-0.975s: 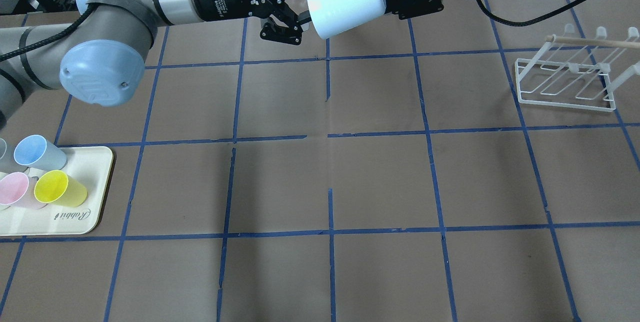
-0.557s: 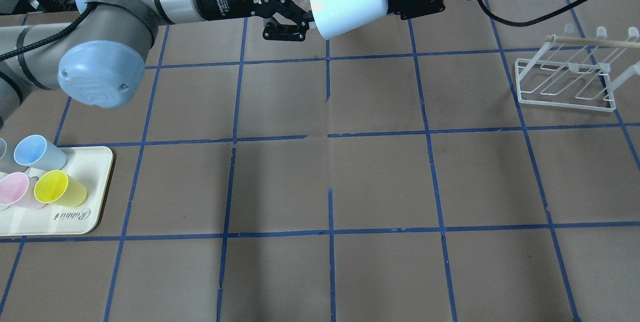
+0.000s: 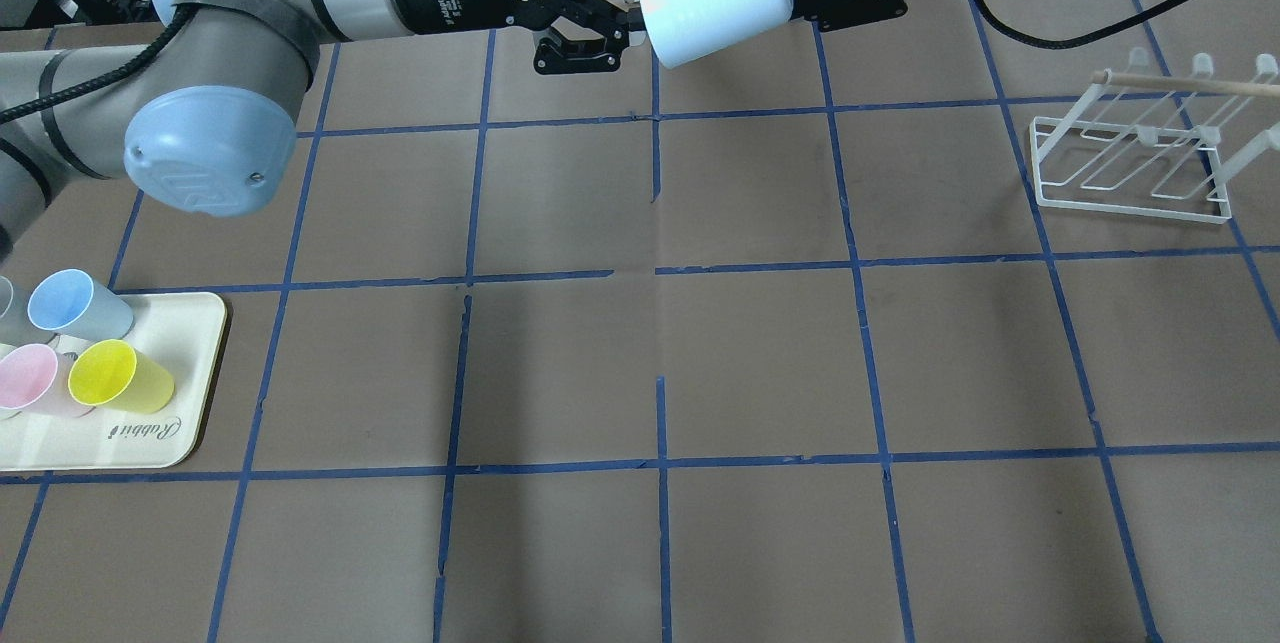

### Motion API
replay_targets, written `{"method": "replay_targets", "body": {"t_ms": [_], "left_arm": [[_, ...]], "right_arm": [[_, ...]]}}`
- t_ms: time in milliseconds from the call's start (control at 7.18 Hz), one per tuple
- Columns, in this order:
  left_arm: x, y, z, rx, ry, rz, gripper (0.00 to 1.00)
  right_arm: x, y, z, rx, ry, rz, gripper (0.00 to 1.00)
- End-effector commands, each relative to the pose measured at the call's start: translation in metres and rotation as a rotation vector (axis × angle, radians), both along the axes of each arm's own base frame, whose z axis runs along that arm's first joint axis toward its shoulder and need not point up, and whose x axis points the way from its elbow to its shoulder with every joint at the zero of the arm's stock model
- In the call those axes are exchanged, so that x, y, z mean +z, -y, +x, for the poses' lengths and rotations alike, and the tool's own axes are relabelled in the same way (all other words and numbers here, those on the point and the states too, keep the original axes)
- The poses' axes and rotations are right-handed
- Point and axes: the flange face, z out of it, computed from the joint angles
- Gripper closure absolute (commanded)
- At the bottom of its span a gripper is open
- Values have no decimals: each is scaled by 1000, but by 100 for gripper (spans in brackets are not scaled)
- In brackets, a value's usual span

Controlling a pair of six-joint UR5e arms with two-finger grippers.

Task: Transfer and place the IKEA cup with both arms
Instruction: 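Close the left gripper on the cup held by the right gripper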

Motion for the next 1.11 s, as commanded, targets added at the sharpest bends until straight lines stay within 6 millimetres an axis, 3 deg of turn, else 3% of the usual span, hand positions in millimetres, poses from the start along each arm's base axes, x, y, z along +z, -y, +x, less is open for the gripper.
{"method": "replay_targets", "body": {"t_ms": [0,279,697,975], "left_arm": [[4,-1,-2,-4,-24,-13,29],[7,-8,-27,-49,-29,-33,29],[8,-8,-26,-50,-26,-10,77],[11,-8,-25,-49,-26,-11,77]], "right_arm": [[2,-1,-1,-2,-1,-3,53],[2,-1,-1,-1,-1,-4,53],[3,0,-3,-5,-4,-7,53],[11,-9,-5,0,-24,-17,53]]}}
